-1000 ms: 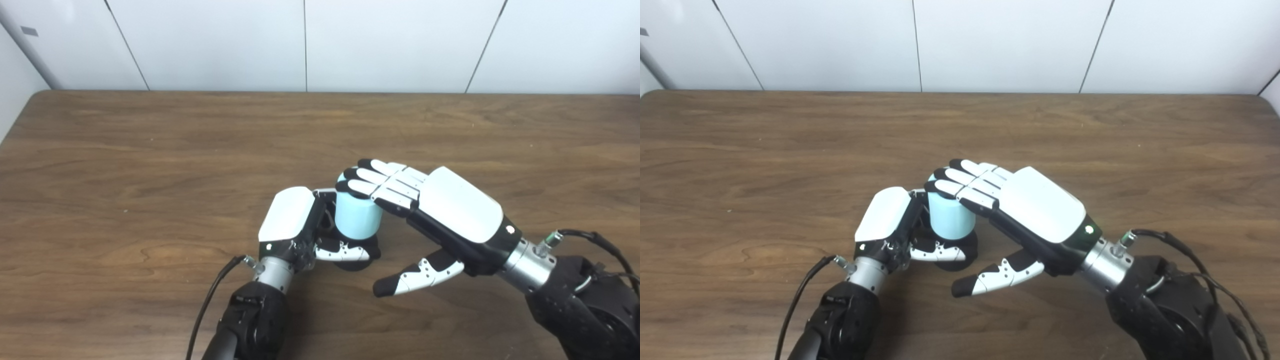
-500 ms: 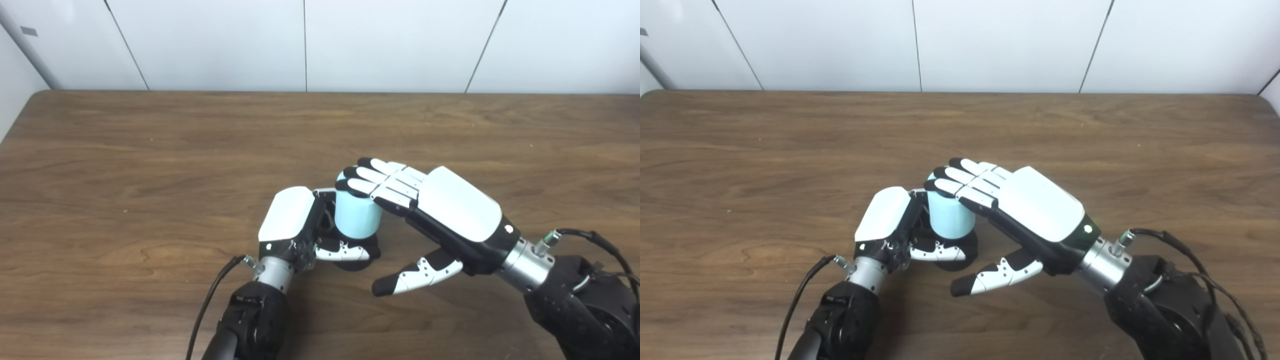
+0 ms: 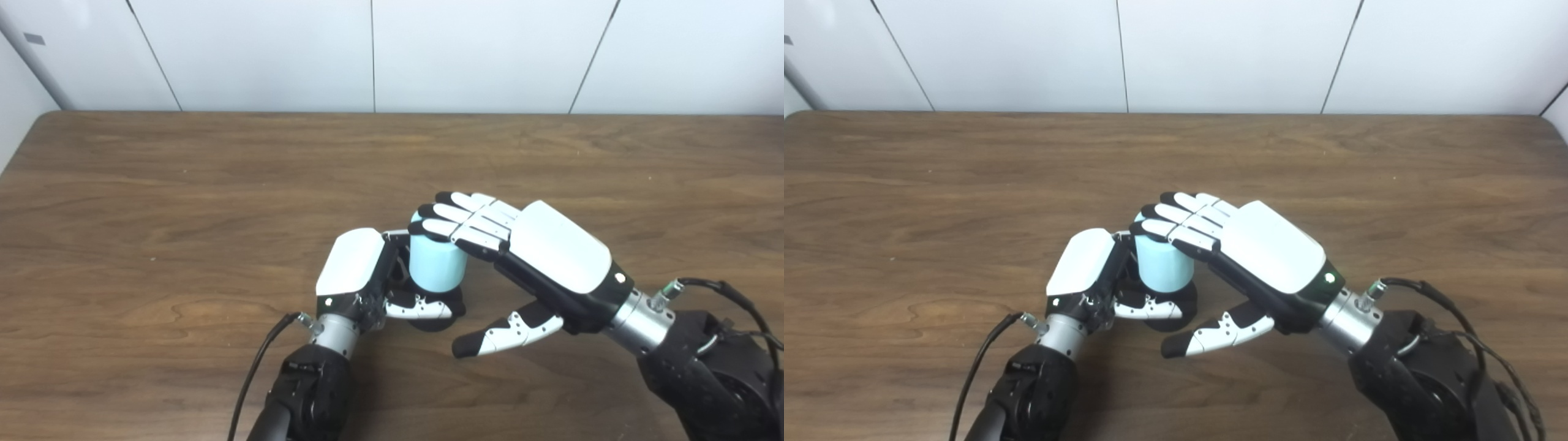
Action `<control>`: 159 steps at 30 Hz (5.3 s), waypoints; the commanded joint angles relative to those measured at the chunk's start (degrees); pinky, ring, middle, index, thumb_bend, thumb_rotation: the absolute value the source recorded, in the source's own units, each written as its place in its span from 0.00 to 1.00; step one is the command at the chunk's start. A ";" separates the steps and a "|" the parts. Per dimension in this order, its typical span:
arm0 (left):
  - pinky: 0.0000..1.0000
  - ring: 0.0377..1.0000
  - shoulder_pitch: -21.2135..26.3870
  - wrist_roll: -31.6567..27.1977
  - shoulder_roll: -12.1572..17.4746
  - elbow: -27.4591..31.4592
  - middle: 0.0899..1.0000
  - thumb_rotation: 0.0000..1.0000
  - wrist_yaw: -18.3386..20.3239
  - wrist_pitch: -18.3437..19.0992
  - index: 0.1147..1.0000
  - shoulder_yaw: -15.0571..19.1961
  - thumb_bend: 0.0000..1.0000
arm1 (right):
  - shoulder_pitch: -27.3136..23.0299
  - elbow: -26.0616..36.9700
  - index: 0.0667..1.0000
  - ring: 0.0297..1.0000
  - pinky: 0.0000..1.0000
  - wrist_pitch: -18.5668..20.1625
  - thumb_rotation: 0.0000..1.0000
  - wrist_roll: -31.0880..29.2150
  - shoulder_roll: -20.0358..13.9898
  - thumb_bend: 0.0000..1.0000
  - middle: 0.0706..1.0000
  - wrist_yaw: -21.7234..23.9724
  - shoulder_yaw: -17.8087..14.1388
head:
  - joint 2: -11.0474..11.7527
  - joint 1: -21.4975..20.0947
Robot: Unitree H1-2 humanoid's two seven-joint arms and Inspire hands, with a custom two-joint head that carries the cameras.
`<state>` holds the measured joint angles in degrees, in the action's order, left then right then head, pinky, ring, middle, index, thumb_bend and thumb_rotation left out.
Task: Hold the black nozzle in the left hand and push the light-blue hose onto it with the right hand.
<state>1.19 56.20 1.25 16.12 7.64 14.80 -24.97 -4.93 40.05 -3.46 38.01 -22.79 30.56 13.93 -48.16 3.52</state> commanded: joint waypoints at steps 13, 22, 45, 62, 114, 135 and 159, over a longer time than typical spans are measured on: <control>0.38 0.39 0.20 0.89 -0.02 0.91 0.40 0.00 0.79 0.78 0.46 0.23 0.50 | 5.16 -5.85 0.84 0.91 0.88 -0.03 1.00 4.85 -3.22 0.60 0.88 2.65 4.87 | -0.48 0.10; 0.38 0.39 0.17 0.66 -0.03 0.87 0.38 0.00 0.64 0.49 0.46 0.46 0.50 | 6.38 -7.63 0.86 0.92 0.92 -0.98 1.00 6.76 -3.82 0.61 0.89 -0.48 7.05 | -0.49 0.17; 0.40 0.40 0.29 1.06 -0.01 0.74 0.41 0.00 0.71 0.57 0.45 0.33 0.50 | 5.32 -6.00 0.88 0.94 0.94 1.29 1.00 4.22 -4.23 0.61 0.91 -0.50 6.69 | -0.62 -0.20; 0.39 0.40 0.34 0.53 -0.20 0.24 0.40 0.00 0.12 0.16 0.46 0.40 0.50 | -1.04 1.76 0.89 0.93 0.94 5.12 1.00 -1.12 -3.39 0.58 0.90 1.95 2.14 | -0.34 -0.03; 0.42 0.42 0.44 -0.04 -0.76 -0.22 0.43 0.00 -0.05 0.28 0.44 0.08 0.50 | -5.89 2.12 0.91 0.97 0.95 2.29 1.00 -0.41 0.92 0.59 0.94 3.85 1.01 | -0.30 0.12; 0.39 0.39 0.32 0.65 -0.76 0.23 0.39 0.00 0.03 0.49 0.46 -0.20 0.50 | -2.52 -3.36 0.88 0.94 0.90 -2.20 1.00 1.66 -1.60 0.58 0.91 2.16 0.10 | -0.76 0.13; 0.39 0.40 0.32 1.08 -0.59 0.95 0.39 0.00 0.88 0.74 0.46 -0.08 0.50 | 5.22 -10.89 0.87 0.95 0.93 -5.79 1.00 6.73 -3.22 0.59 0.91 -2.70 6.08 | -1.10 0.08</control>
<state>1.20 56.59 0.93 16.37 8.36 15.13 -25.08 -3.42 33.51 -9.40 42.07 -23.07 22.02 17.67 -49.22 3.52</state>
